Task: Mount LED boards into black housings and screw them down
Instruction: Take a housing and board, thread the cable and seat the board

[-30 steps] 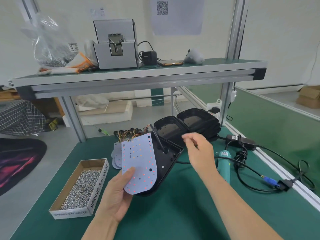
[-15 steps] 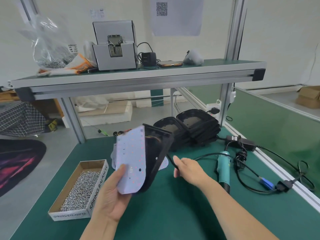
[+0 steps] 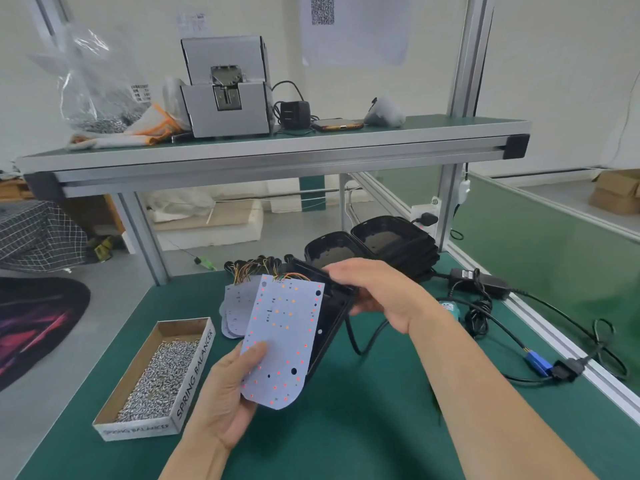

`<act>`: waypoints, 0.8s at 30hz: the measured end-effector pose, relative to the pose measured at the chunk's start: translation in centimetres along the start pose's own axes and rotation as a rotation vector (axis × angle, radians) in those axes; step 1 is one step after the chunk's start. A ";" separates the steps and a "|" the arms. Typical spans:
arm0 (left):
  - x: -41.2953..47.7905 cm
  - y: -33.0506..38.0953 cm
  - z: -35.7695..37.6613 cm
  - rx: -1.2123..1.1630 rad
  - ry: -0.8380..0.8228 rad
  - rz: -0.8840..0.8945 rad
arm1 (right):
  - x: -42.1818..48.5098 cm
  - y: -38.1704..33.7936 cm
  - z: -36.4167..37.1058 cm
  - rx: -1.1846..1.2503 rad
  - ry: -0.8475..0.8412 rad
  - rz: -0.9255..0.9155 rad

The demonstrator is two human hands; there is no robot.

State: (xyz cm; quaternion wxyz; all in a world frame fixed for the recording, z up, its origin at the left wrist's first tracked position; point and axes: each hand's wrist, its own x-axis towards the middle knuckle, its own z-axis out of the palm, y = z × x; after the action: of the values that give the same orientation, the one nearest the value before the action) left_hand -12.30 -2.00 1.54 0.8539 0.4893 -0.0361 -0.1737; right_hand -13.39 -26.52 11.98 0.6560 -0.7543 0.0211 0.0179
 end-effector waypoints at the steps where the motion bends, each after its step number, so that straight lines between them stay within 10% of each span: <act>1: 0.0 0.0 -0.2 0.015 -0.006 -0.003 | 0.2 0.1 0.2 -0.054 0.006 0.000; 24: 0.6 4.6 2.0 0.799 -0.187 0.261 | 1.0 3.3 3.0 -0.299 -0.081 -0.099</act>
State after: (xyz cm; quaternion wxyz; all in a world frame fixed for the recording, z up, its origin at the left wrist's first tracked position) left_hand -11.02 -1.75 6.42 0.6050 0.7550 -0.2396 -0.0801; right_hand -12.55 -23.97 8.27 0.5369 -0.8422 -0.0452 0.0188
